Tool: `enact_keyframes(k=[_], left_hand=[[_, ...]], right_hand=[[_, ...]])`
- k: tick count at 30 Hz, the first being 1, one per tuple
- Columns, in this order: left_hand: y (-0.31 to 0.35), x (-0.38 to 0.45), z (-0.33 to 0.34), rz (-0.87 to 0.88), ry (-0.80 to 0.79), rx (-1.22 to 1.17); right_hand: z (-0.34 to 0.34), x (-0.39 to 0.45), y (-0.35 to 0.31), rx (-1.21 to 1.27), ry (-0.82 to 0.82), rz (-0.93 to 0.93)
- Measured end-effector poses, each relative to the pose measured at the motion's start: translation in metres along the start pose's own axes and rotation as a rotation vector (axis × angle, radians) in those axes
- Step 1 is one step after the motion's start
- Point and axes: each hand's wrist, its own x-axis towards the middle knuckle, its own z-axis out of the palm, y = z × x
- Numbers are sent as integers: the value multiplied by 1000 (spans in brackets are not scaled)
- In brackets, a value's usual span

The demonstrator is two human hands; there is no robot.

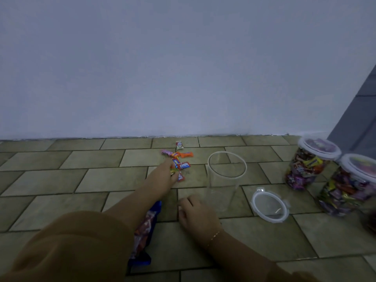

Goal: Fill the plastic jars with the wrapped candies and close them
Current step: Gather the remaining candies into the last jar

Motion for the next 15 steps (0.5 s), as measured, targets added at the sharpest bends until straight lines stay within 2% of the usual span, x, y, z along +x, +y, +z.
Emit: enact_keyframes(k=[3, 7, 11, 15], left_hand=[[17, 0, -1, -14, 105, -237], [42, -2, -9, -114, 272, -620], [70, -11, -23, -95, 452, -877], [109, -17, -35, -46, 527, -1048]], right_hand=[[-8, -7, 3, 31, 11, -26], [-23, -12, 11, 205, 60, -64], [-57, -4, 9, 308, 356, -105], [-106, 12, 0, 432, 600, -148]])
